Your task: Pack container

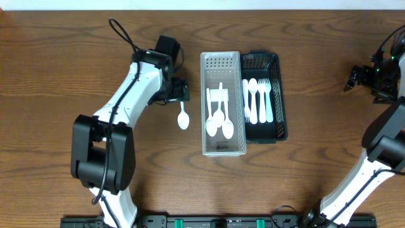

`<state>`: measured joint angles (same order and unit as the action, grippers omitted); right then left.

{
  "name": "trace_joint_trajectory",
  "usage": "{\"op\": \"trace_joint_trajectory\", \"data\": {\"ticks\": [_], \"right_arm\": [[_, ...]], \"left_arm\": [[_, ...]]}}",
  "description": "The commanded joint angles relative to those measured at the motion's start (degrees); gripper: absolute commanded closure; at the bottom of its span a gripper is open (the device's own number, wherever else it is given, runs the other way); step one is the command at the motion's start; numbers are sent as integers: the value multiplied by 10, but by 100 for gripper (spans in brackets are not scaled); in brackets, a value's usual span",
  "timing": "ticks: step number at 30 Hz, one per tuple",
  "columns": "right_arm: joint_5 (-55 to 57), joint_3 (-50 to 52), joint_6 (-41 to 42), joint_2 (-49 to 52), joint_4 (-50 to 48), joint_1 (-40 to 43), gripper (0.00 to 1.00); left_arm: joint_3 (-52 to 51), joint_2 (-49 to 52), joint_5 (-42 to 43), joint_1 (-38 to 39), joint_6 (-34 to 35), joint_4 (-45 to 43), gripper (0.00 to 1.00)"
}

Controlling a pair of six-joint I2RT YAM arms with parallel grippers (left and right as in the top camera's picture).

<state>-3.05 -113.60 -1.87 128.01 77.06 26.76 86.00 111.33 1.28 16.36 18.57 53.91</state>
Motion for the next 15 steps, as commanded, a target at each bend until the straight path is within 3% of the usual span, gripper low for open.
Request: {"op": "trace_joint_trajectory", "data": {"ticks": [1, 15], "right_arm": [[-2, 0, 8, -4, 0, 2, 1], [-2, 0, 8, -4, 0, 2, 1]], "left_arm": [[-4, 23, -2, -2, -9, -3, 2], [-4, 60, 30, -2, -33, -54, 2]]}}
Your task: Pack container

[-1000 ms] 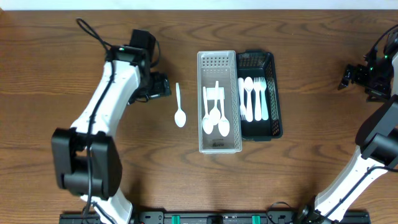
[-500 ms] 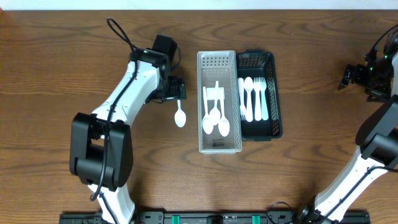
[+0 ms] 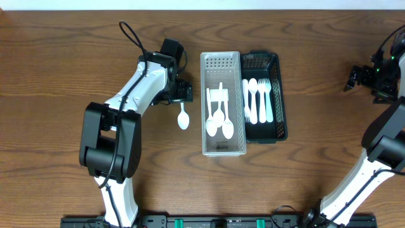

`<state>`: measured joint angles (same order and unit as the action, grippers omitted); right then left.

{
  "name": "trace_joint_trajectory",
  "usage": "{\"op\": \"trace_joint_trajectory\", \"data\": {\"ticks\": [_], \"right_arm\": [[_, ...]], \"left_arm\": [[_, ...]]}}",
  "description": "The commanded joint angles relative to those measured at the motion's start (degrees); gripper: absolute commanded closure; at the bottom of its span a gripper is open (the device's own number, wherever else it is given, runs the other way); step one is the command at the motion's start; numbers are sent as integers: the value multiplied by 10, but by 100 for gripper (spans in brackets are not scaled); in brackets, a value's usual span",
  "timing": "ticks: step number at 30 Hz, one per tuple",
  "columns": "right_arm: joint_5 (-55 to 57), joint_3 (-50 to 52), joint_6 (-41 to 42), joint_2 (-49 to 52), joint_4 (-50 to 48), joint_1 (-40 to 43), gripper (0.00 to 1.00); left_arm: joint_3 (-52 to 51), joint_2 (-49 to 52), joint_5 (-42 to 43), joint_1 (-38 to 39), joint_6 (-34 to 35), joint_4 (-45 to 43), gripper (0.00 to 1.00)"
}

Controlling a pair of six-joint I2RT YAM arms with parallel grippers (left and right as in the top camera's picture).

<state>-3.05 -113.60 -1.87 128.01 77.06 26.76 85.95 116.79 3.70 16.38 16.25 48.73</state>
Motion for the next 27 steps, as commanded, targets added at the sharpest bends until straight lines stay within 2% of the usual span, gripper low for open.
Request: {"op": "trace_joint_trajectory", "data": {"ticks": [1, 9, 14, 27], "right_arm": [[-2, 0, 8, -4, 0, 2, 1], [-2, 0, 8, -4, 0, 2, 1], [-2, 0, 8, -4, 0, 2, 1], [-2, 0, 8, -4, 0, 2, 1]], "left_arm": [[-3, 6, 5, -2, -10, -3, 2], [-3, 29, 1, -2, -7, -2, 2], [-3, 37, -18, -2, 19, -2, 2], [-3, 47, -18, -2, 18, -11, 2]]}}
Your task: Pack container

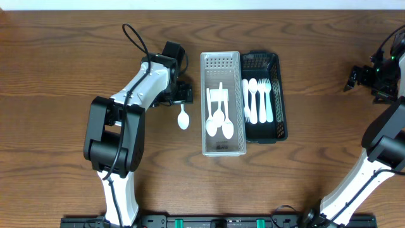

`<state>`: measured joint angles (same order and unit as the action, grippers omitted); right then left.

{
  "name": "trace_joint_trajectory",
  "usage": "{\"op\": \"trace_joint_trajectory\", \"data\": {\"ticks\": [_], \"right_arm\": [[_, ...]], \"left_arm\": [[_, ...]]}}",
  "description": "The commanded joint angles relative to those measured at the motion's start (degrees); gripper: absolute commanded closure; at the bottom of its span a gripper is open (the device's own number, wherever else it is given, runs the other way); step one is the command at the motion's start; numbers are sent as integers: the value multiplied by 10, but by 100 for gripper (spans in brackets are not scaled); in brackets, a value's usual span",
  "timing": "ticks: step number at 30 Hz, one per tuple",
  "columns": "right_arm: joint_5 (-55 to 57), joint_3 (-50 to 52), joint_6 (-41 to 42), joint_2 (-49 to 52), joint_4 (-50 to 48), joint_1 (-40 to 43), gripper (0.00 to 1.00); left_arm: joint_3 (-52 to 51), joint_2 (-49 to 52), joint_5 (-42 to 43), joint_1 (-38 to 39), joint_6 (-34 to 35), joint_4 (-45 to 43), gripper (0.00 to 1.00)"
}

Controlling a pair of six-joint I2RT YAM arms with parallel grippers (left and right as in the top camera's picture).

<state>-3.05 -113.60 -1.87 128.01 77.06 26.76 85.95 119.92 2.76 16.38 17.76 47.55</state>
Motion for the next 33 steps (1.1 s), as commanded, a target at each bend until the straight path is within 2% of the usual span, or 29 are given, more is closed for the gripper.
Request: {"op": "trace_joint_trajectory", "data": {"ticks": [1, 33], "right_arm": [[-2, 0, 8, -4, 0, 2, 1], [-2, 0, 8, -4, 0, 2, 1]], "left_arm": [[-3, 16, -9, -2, 3, 1, 2], [-3, 44, -11, 22, 5, 2, 2]]}}
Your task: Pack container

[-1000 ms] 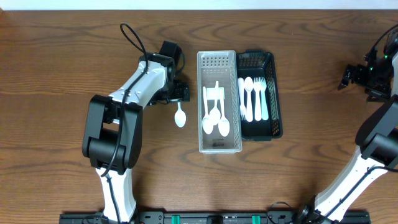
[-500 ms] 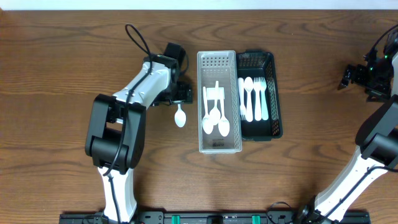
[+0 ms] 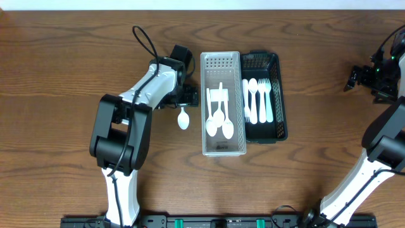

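Note:
A white plastic spoon (image 3: 183, 119) lies on the wooden table, bowl toward me and handle pointing away. My left gripper (image 3: 187, 98) hovers right over the handle's far end, just left of the white basket (image 3: 221, 150). Its fingers are hidden under the wrist, so their state is unclear. The white basket holds several white spoons (image 3: 219, 123). Touching its right side, the black basket (image 3: 281, 130) holds several white forks (image 3: 257, 101). My right gripper (image 3: 350, 81) sits far off at the table's right edge, holding nothing visible.
The two baskets stand side by side in the middle of the table. The left arm's elbow and black cable (image 3: 144, 41) arch over the table to the left of them. The right arm (image 3: 380, 145) runs along the right edge.
The left gripper has shifted slightly right and toward the white basket, and now sits over the spoon's handle end. The left elbow has swung right too. Spoon, baskets and right arm are unchanged.
At first the left gripper stood a little up and left of the loose spoon's handle. At each later moment the arm was further right, and the gripper now covers the handle's tip. The spoon has lain in the same spot throughout. The right arm stayed still.

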`<state>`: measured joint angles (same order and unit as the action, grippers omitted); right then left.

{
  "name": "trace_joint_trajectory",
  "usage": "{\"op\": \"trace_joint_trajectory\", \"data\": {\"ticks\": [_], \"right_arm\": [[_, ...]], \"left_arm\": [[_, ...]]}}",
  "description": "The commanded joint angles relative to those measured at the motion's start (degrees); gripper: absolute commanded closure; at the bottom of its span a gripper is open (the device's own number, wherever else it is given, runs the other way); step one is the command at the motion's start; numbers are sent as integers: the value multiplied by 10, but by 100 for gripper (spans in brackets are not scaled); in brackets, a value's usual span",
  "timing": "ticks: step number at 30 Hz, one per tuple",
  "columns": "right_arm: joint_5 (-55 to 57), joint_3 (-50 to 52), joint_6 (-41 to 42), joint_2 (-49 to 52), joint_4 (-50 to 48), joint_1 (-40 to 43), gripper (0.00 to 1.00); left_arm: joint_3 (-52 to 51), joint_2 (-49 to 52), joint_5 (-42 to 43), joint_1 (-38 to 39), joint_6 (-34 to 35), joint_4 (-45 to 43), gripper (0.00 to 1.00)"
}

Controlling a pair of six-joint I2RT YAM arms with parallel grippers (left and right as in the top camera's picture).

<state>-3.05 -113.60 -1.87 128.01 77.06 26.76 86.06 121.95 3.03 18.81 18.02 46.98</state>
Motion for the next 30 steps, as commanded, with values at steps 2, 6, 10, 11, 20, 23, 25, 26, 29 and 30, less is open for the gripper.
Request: {"op": "trace_joint_trajectory", "data": {"ticks": [2, 6, 10, 11, 20, 23, 25, 26, 29, 30], "right_arm": [[-2, 0, 8, -4, 0, 2, 1], [-2, 0, 8, -4, 0, 2, 1], [-2, 0, 8, -4, 0, 2, 1], [-2, 0, 8, -4, 0, 2, 1], [-2, 0, 8, -4, 0, 2, 1], [-2, 0, 8, -4, 0, 2, 1], [-2, 0, 8, -4, 0, 2, 1], [-2, 0, 8, -4, 0, 2, 1], [-2, 0, 8, -4, 0, 2, 1], [-2, 0, 8, -4, 0, 2, 1]], "left_arm": [[-5, 24, -14, -2, 3, 8, 2], [-4, 24, -13, -2, 3, 8, 9], [-4, 23, -14, -2, 3, 7, 42], [-4, 23, -13, -2, 3, 7, 49], [6, 20, -13, -2, 3, 16, 89], [16, 7, -14, -2, 3, 20, 94], [21, -4, -14, -2, 3, 19, 94], [24, -11, -14, -2, 3, 18, 94], [30, -29, -14, -2, 3, 18, 94], [31, -37, -14, -2, 3, 18, 94]]}}
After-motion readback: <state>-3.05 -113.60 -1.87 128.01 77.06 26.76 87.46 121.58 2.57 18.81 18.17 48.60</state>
